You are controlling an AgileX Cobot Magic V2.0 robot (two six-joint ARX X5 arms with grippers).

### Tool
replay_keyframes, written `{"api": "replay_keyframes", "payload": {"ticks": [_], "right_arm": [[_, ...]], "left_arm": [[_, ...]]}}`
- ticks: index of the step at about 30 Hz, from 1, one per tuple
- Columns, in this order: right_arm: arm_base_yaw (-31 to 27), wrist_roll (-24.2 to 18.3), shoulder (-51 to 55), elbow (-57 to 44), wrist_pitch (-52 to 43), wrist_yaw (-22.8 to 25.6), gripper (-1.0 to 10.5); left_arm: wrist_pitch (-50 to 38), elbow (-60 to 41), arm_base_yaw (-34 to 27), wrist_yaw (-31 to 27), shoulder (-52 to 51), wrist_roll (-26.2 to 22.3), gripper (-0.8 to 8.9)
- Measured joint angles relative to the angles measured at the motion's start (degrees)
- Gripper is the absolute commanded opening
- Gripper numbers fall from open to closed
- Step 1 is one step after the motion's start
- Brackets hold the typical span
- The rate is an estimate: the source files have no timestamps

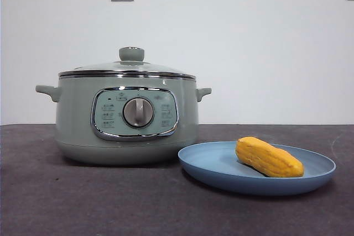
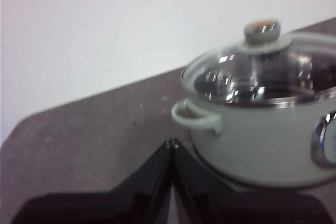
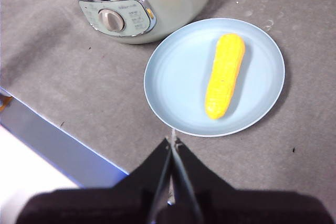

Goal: Take the corn out from the steamer,put the corn on the plate,close the lid

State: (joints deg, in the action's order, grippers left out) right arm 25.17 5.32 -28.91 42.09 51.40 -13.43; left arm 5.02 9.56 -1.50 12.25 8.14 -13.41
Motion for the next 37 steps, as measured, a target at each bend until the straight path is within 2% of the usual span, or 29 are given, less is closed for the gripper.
{"api": "replay_keyframes", "payload": {"ticks": [10, 15, 21, 37], "right_arm": [[0.0, 0.0, 0.0, 0.0, 0.0, 0.0, 0.0], [0.0, 0.0, 0.0, 0.0, 0.0, 0.0, 0.0], [0.0, 0.0, 0.0, 0.0, 0.0, 0.0, 0.0], [0.0, 0.0, 0.0, 0.0, 0.0, 0.0, 0.0]], "left_arm": [[0.3, -8.6, -0.2, -1.3, -7.9, 4.6, -0.03], [5.0, -8.6, -0.3, -1.4, -7.9, 7.8, -0.03], [4.9, -8.6, -0.3, -1.6, -7.9, 10.9, -0.03], [4.9, -8.6, -0.3, -1.6, -7.9, 11.6, -0.03]]}}
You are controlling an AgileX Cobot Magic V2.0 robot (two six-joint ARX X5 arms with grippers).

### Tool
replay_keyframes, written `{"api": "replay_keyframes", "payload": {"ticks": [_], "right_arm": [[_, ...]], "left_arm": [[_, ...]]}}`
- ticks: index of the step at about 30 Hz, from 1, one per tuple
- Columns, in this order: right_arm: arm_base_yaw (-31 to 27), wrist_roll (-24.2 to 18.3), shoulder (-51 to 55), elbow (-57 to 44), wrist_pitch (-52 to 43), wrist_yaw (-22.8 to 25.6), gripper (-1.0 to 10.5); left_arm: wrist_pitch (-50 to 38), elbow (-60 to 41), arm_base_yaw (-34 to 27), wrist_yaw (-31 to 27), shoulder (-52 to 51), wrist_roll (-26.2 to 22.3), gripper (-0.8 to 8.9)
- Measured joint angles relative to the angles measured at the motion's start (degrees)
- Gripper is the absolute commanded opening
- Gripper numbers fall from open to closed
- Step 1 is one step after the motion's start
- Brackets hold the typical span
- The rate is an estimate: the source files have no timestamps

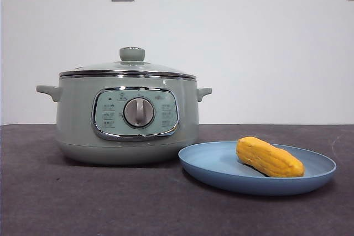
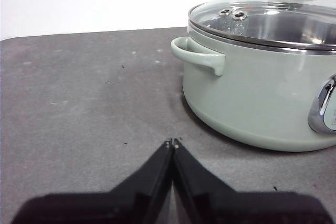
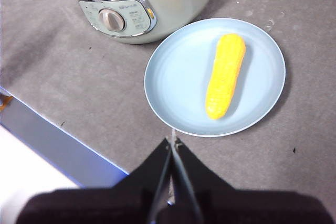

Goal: Take the corn out from the steamer,put the corn on the plate,close the lid

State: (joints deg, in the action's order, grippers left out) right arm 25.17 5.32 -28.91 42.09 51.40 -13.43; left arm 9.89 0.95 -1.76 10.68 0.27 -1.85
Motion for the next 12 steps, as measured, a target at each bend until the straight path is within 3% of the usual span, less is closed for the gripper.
{"api": "replay_keyframes", "payload": {"ticks": [7, 12], "right_arm": [[-0.7, -1.7, 0.8, 0.0, 0.0, 2.1, 0.0], [-6.1, -4.9, 5.3, 0.0, -3.7, 3.0, 0.0]], "left_arm": [[0.0, 0.0, 0.0, 0.0, 0.0, 0.0, -0.03], [0.0, 0.0, 0.0, 0.0, 0.0, 0.0, -0.03]]}}
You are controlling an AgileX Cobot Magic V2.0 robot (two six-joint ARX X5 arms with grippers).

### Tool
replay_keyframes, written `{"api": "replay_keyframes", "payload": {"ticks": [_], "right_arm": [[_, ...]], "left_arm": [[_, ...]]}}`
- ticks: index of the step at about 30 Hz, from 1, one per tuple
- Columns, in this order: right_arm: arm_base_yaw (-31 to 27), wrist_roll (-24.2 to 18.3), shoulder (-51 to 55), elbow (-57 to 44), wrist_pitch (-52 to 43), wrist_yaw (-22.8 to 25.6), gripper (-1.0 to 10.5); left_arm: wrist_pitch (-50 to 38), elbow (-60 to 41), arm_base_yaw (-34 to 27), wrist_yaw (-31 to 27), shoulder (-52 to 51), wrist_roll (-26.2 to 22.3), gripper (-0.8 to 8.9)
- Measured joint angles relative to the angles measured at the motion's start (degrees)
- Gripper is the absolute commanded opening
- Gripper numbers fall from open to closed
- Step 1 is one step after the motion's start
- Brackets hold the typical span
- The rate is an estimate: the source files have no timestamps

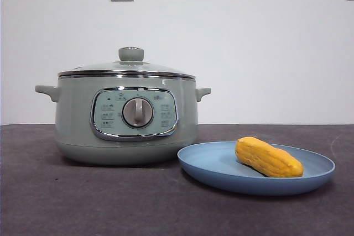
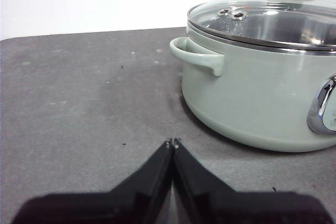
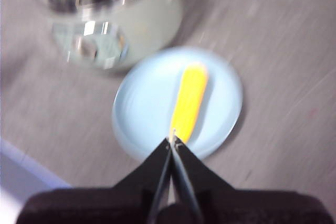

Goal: Take the corn out from the steamer,put the corn on the plate,close the lid

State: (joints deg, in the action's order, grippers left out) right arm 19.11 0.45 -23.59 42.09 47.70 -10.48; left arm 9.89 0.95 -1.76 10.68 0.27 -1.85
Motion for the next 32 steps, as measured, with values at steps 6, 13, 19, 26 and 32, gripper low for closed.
{"api": "replay_keyframes", "payload": {"ticks": [6, 13, 19, 26, 32], "right_arm": [[-7.2, -0.9, 5.7, -5.0, -17.2, 0.0, 0.0], [-10.6, 0.2, 13.1, -22.9, -36.5, 1.2, 0.0], [-10.9, 4.1, 18.6, -36.3, -45.7, 7.0, 0.0], [-10.9, 6.4, 23.3, -41.4, -41.8, 9.2, 0.0], [-10.9, 6.1, 23.3, -41.2, -38.0, 8.9, 0.0]], "left_arm": [[0.0, 0.0, 0.0, 0.0, 0.0, 0.0, -0.03], [0.0, 0.0, 0.0, 0.0, 0.0, 0.0, -0.03], [0.0, 0.0, 0.0, 0.0, 0.0, 0.0, -0.03], [0.0, 0.0, 0.0, 0.0, 0.0, 0.0, -0.03], [0.0, 0.0, 0.0, 0.0, 0.0, 0.0, -0.03]]}}
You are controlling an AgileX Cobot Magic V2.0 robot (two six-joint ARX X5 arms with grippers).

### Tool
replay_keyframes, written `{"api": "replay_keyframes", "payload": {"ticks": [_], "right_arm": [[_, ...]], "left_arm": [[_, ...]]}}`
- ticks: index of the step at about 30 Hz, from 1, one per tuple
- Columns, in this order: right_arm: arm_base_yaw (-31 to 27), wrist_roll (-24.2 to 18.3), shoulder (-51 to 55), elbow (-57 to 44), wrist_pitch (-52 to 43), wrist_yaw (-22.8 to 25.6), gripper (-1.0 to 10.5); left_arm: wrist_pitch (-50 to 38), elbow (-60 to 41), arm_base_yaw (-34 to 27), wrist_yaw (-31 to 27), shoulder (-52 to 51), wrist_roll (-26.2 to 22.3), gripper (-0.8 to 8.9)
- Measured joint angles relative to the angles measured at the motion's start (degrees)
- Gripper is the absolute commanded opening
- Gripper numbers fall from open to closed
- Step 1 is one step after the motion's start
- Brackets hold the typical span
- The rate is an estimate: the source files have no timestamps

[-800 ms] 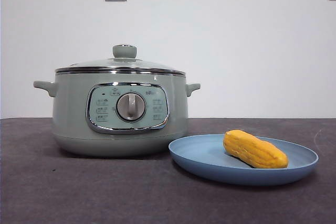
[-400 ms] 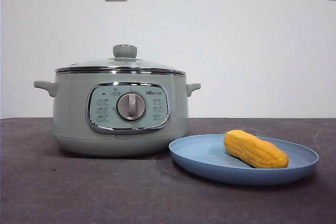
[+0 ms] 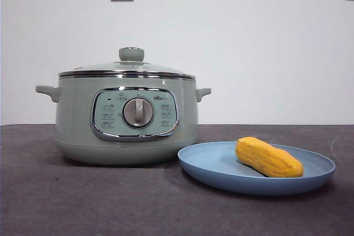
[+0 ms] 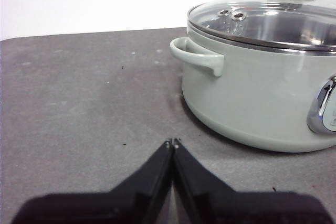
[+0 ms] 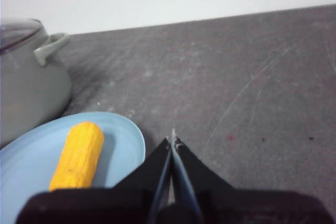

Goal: Take the corn out from the steamer,put the corn on the plate,close the lid

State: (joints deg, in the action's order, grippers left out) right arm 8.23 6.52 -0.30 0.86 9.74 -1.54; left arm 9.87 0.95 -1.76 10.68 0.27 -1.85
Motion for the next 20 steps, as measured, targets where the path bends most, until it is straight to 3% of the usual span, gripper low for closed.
{"api": "replay_keyframes", "payload": {"ticks": [20], "right_arm": [[0.0, -0.1, 0.1, 0.0, 0.0, -1.0, 0.0]], "left_arm": [[0.0, 0.0, 0.0, 0.0, 0.0, 0.0, -0.03]]}}
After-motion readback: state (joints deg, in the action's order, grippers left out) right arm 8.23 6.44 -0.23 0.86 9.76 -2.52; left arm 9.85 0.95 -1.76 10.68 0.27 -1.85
